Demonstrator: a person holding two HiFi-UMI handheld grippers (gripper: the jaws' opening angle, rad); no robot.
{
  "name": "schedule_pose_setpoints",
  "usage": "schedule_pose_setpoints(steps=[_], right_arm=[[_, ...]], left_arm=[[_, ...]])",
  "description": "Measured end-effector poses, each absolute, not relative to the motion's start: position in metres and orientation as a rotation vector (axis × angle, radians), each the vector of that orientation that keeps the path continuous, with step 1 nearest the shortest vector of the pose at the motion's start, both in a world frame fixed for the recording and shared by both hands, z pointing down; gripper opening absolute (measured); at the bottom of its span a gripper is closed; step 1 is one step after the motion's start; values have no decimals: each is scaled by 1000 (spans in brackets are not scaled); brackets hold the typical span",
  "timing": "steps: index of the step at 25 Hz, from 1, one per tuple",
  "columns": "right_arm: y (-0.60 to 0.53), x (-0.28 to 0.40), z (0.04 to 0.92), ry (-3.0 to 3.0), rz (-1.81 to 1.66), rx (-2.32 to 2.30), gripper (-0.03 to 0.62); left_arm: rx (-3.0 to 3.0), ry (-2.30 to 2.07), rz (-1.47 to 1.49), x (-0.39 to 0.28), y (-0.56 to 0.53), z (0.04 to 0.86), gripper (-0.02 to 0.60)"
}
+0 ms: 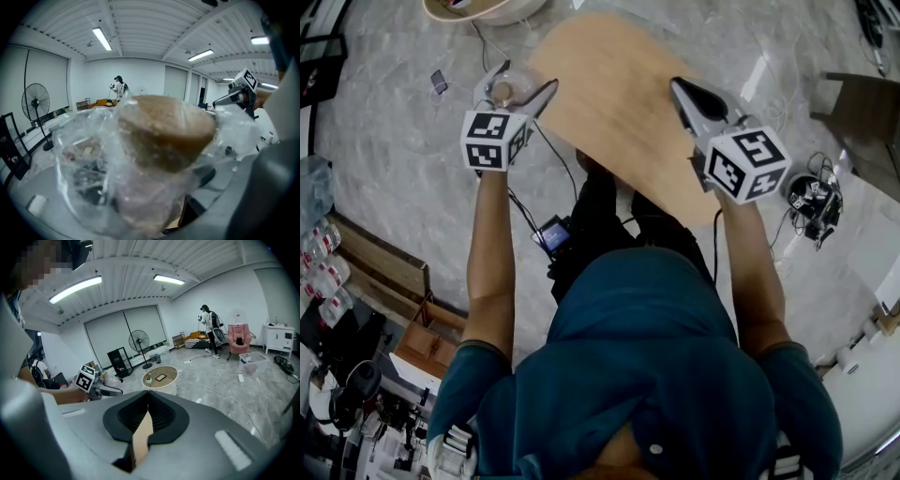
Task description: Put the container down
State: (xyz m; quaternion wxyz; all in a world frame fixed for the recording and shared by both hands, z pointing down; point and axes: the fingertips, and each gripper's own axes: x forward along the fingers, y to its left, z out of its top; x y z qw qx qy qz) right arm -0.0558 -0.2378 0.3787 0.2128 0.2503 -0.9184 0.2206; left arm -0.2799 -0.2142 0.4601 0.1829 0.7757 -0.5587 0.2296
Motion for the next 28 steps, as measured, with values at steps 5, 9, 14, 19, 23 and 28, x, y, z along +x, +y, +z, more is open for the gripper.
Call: schedule_pose_setpoints(steps=[5, 9, 14, 19, 23, 28], right_arm=[[-239, -60, 391, -2523, 630, 698, 11], [-240, -61, 401, -2504, 645, 699, 11], [-243, -59, 413, -2476, 648, 701, 11], [-242, -58, 428, -2444, 663, 711, 11], [-237, -51, 435, -2425, 682, 730, 11], [-233, -51, 447, -2404, 705, 738, 11]], left_arm=[[2161, -1555, 654, -289, -220, 484, 411], [2140, -1541, 659, -294, -223, 503, 411], [2124, -1524, 662, -295, -230, 522, 411], [2109, -1500, 665, -298, -235, 546, 411], [2098, -1481, 670, -294, -237, 562, 411], [2085, -1459, 673, -296, -242, 584, 411]])
